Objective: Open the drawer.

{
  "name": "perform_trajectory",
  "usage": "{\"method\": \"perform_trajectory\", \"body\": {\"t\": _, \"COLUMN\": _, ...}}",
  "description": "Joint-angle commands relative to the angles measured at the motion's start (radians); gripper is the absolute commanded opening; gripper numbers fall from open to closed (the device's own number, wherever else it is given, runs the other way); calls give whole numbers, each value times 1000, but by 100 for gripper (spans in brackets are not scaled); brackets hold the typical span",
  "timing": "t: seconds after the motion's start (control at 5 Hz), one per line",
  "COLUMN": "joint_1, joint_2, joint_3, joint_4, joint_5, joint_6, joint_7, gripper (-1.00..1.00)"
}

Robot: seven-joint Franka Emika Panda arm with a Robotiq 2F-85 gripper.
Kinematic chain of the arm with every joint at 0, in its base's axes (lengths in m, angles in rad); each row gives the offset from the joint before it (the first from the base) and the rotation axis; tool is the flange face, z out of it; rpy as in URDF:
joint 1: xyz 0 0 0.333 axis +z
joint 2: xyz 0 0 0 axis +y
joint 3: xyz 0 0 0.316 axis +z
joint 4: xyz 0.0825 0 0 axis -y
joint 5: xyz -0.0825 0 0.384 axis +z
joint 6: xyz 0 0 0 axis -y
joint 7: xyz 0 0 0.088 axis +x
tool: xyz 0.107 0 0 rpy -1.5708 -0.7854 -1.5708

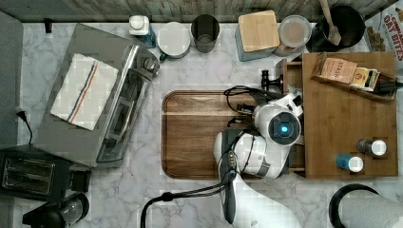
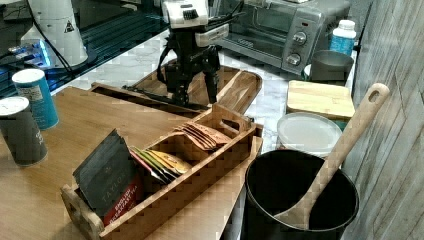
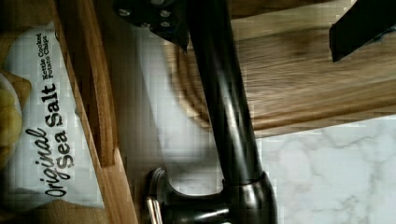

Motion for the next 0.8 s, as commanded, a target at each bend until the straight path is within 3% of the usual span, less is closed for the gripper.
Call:
{"method": "perform_trajectory", "body": {"t": 0.2, "joint_1": 170, "joint_2": -54, "joint_3": 161, "joint_4": -75, "joint_5": 36, "joint_6": -72, "joint_7": 33, "gripper": 100}}
{"method": "perform_trajectory", "body": {"t": 0.4, "joint_1": 217, "joint_2": -73, "joint_3": 177, "joint_4": -98, "joint_5": 63, "joint_6": -57, "joint_7": 66, "gripper": 100}}
{"method": "perform_trajectory", "body": {"t": 0.6, "joint_1": 225, "joint_2": -74, "joint_3": 227, "joint_4": -82, "joint_5": 124, "joint_6": -81, "joint_7": 108, "gripper": 100}}
{"method": "perform_trajectory", "body": {"t": 0.8, "joint_1": 297, "joint_2": -84, "joint_3": 200, "joint_4": -77, "joint_5": 76, "joint_6": -78, "joint_7": 241, "gripper": 100}}
